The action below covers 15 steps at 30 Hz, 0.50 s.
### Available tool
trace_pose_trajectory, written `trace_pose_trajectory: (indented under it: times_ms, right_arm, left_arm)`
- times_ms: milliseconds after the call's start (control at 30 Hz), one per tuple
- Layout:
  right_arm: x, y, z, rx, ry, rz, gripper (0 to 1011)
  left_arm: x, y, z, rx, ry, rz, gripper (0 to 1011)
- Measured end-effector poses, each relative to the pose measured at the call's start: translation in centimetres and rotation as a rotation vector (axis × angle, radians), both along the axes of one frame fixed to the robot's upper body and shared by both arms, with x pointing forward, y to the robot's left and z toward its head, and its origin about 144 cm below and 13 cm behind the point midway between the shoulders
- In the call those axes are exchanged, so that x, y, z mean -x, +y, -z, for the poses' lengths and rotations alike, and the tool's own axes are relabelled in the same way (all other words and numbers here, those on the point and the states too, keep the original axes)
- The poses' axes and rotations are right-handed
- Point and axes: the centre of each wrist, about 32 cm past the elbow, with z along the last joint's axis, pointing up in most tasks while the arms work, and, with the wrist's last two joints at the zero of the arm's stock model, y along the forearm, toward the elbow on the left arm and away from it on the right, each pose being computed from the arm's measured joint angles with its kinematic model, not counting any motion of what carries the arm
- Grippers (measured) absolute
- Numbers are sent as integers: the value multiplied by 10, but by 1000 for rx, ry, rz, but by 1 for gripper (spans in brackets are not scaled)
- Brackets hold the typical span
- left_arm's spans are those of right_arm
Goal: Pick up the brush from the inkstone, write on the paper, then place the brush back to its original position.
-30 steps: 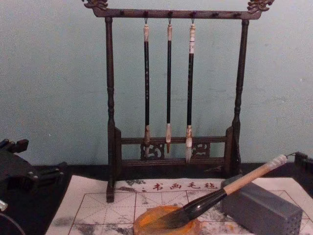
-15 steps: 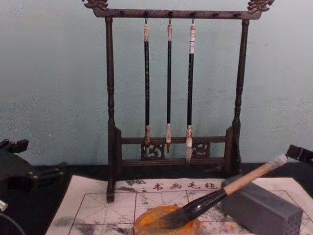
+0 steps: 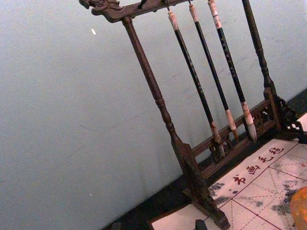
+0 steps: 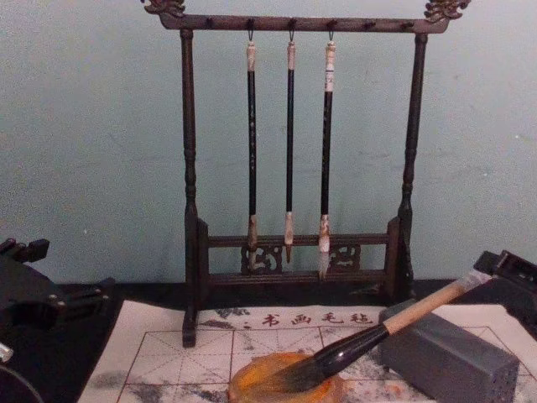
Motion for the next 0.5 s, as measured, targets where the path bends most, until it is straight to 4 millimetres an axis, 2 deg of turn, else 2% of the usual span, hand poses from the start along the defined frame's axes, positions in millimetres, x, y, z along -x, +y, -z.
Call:
trace_pose_trajectory:
  times_ms: [500]
  right_arm:
    - [-21, 11, 11, -93, -6, -6, 1000]
  left_arm:
    - [0, 0, 0, 0, 0, 0, 1001]
